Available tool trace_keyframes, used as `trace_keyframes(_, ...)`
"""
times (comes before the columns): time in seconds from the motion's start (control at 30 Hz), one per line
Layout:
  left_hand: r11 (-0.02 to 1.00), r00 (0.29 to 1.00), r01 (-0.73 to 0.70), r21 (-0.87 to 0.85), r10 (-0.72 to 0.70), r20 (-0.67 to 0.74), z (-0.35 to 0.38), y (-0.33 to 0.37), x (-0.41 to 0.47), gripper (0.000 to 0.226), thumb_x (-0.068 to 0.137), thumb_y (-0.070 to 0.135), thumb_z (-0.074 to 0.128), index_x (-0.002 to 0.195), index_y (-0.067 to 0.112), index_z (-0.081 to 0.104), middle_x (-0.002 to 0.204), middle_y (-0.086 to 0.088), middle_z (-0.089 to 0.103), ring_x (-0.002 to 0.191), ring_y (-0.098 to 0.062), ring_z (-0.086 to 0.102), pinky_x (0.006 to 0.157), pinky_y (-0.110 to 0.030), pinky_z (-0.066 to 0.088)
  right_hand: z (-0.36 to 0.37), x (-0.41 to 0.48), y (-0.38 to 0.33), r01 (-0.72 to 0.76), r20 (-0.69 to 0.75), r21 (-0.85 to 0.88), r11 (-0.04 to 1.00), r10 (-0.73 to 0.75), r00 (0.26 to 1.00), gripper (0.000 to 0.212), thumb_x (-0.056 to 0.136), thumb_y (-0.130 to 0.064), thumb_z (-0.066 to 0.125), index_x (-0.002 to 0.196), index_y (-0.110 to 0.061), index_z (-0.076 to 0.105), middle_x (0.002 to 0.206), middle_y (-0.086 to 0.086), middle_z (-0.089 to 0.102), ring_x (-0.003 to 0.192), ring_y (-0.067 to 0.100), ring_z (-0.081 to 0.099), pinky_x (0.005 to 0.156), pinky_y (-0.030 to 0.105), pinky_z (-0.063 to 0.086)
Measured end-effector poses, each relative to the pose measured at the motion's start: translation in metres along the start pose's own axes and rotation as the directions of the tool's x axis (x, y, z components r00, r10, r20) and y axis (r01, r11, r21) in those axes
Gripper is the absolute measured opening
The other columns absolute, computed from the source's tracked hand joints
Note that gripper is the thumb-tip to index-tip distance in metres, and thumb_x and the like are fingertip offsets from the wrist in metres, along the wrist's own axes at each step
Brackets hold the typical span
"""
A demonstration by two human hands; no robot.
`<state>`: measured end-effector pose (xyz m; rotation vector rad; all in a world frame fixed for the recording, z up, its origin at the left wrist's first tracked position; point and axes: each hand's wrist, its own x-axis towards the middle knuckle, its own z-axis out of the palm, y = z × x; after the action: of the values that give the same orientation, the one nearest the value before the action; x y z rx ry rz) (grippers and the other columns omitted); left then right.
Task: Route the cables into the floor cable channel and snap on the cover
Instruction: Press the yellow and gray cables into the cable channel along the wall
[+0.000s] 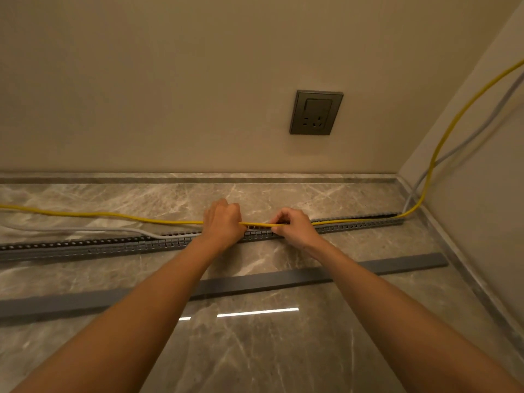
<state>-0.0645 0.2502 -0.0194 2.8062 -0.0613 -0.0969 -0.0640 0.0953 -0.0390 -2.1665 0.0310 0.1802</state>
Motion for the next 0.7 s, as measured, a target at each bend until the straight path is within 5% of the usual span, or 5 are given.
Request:
trace_keyframes(0.23,0.985,0.991,-0.132,-0.112,0.131,-0.022,0.004,-0.002,-0.006,0.017,0.089,0.014,0.06,0.103,0.005,0.06,0.108,-0.014,0.064,0.103,-0.029,0.056,0.086,-0.037,0.044,-0.004,0.0,0.006,0.023,-0.054,0.0,1.0,-0.023,0.998,0.006,0.078,0.0,0.067,0.083,-0.002,0.07,0.09,0.016,0.07,0.082,0.018,0.058,0.079,0.032,0.048)
trace_keyframes(0.4,0.954,0.955,-0.296,0.05,0.294,0.05,0.001,-0.008,-0.008,0.021,0.09,0.022,0.059,0.098,0.003,0.063,0.11,-0.014,0.06,0.101,-0.027,0.053,0.083,-0.035,0.044,-0.004,-0.004,0.004,0.032,-0.095,-0.025,0.999,-0.034,0.995,0.006,0.081,-0.003,0.065,0.079,0.002,0.067,0.081,0.009,0.065,0.079,0.015,0.055,0.062,0.018,0.041)
trace_keyframes(0.5,0.919,0.931,-0.36,0.161,0.345,0.118,0.003,-0.008,-0.01,0.027,0.09,0.026,0.058,0.11,0.009,0.064,0.117,-0.011,0.055,0.108,-0.026,0.048,0.088,-0.034,0.041,-0.004,-0.006,0.006,0.059,-0.072,-0.125,0.99,-0.068,0.995,0.016,0.083,-0.004,0.06,0.072,0.003,0.068,0.092,0.014,0.074,0.08,0.014,0.059,0.067,0.014,0.037)
trace_keyframes(0.7,0.934,0.947,-0.316,0.168,0.298,0.124,0.008,-0.006,-0.012,0.025,0.089,0.013,0.055,0.113,0.006,0.059,0.119,-0.012,0.054,0.113,-0.027,0.045,0.091,-0.034,0.039,-0.004,-0.01,0.005,0.154,0.0,-0.325,0.933,-0.163,0.987,0.014,0.082,-0.012,0.06,0.085,0.0,0.067,0.099,0.015,0.068,0.093,0.025,0.061,0.084,0.035,0.049)
